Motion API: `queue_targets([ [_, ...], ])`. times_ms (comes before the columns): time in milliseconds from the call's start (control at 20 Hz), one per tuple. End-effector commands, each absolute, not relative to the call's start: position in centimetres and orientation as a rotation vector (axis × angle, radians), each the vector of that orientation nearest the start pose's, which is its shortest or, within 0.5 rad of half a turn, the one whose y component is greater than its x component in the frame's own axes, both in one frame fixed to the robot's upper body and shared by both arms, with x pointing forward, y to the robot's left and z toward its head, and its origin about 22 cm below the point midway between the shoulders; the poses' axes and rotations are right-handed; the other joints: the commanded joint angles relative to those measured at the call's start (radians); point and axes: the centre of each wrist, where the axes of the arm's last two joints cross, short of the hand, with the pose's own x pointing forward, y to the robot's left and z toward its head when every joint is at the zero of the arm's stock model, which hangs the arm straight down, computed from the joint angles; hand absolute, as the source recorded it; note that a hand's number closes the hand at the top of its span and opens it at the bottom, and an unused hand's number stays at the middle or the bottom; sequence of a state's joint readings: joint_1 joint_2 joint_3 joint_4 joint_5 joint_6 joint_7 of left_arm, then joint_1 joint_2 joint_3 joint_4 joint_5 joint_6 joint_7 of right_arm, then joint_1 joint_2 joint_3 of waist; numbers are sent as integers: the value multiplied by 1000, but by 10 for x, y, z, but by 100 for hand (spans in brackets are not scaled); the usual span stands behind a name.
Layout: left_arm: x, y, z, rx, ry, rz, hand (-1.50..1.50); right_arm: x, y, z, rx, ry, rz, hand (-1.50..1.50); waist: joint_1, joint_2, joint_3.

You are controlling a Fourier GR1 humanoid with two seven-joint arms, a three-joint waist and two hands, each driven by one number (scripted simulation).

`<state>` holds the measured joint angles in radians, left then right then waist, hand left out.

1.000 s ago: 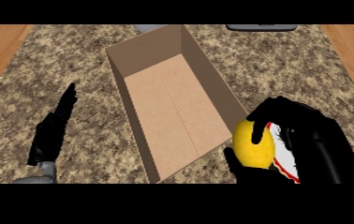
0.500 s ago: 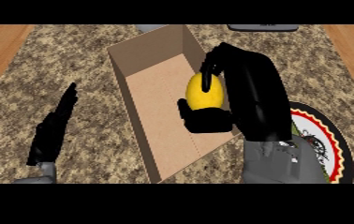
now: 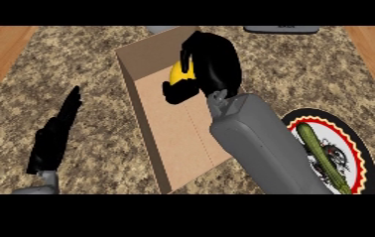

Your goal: Pick the lemon from the plate and place it in the cardboard box

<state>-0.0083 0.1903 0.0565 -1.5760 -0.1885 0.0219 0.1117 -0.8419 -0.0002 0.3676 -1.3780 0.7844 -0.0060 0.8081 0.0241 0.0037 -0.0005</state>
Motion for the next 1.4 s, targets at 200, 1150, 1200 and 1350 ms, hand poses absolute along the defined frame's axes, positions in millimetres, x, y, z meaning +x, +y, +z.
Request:
queue_targets([
  [200, 251, 275, -2, 381, -1464, -210, 0, 368, -35, 118, -695, -1369, 737, -150, -2, 4, 0],
  [1150, 237, 288, 2, 384, -1448, -190, 0, 374, -75, 112, -498, -1700, -42, -150, -27, -3, 1],
  [1200, 236, 286, 7, 371, -1451, -199, 0, 383, -95, 130, -500, -1730, -93, -150, -25, -3, 2],
  [1350, 239, 294, 9, 397, -1439, -188, 0, 376, -133, 133, -525, -1718, -162, -150, -36, -7, 1],
])
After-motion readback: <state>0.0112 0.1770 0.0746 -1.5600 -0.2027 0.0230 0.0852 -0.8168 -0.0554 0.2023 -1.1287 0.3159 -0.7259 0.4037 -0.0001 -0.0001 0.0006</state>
